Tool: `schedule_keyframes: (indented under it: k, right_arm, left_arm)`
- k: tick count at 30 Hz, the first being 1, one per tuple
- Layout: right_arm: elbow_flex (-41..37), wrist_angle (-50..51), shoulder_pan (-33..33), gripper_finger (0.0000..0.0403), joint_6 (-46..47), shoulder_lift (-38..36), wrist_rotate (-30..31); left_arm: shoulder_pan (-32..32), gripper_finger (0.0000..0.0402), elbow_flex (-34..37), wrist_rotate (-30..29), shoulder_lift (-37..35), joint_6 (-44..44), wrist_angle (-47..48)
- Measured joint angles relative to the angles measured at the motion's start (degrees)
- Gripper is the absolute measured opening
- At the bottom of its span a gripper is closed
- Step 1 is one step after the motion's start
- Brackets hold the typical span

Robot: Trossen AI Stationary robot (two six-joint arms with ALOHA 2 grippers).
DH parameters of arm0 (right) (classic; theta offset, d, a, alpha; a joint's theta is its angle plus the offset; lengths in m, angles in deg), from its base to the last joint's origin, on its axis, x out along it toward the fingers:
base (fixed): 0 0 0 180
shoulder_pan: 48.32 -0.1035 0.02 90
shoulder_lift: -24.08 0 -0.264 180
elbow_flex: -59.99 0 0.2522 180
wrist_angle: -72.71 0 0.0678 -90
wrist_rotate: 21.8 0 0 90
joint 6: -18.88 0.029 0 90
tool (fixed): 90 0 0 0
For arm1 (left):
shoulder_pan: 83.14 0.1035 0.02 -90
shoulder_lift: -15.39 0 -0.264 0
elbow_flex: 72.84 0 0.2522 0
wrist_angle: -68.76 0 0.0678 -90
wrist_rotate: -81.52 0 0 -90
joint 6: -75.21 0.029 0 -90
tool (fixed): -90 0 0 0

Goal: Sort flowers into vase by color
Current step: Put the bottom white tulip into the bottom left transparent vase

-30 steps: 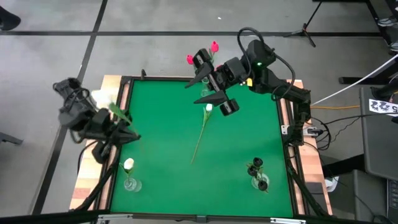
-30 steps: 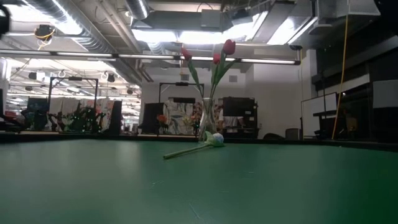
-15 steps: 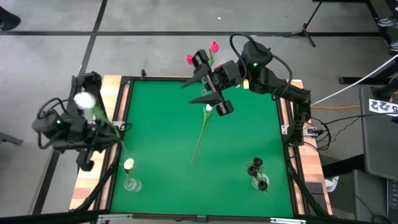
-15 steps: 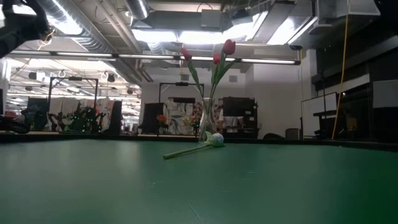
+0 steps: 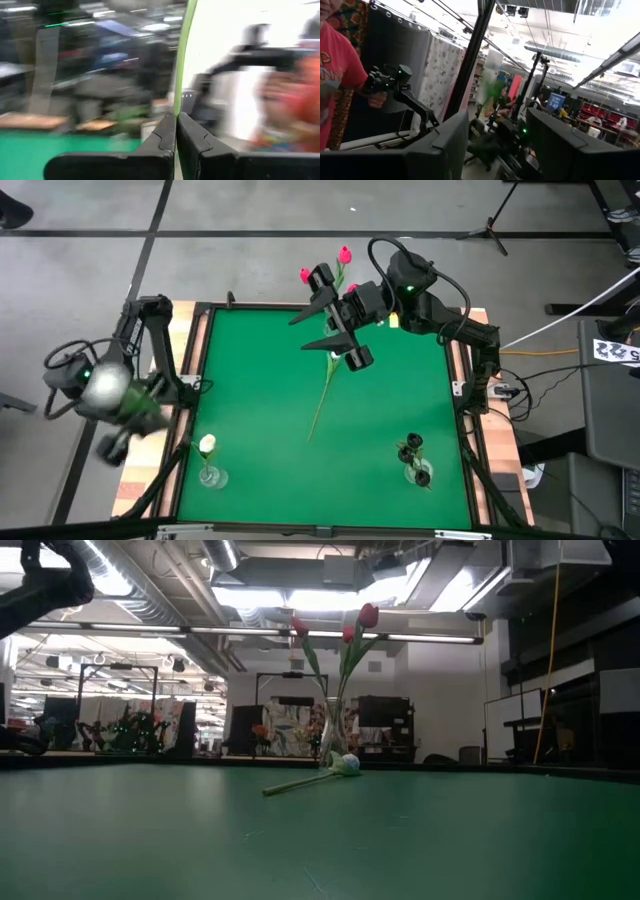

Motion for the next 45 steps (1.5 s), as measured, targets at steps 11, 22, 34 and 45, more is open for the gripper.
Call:
schedule_keyframes:
  k: [11, 22, 34, 45]
  right_arm:
    - [0.0, 4.2, -0.4, 0.0200, -2.4, 0.0, 4.9]
    - [0.0, 3.8, -2.3, 0.0200, -4.3, 0.0, 8.9]
    - [0.0, 7.3, -3.3, 0.0200, -5.9, 0.0, 10.2]
    - [0.0, 8.6, -3.3, 0.0200, -5.9, 0.1, 11.0]
  left_arm:
    - [-10.9, 0.0000, 1.7, 2.4, 4.0, -7.1, 5.0]
    - [-11.5, 0.0000, 8.7, -13.5, 6.0, -15.9, 6.7]
    - [-14.4, 0.0000, 18.5, -14.6, -1.2, -39.0, 18.6]
    - [-14.5, 0.0000, 24.0, -15.1, -0.4, -44.1, 18.5]
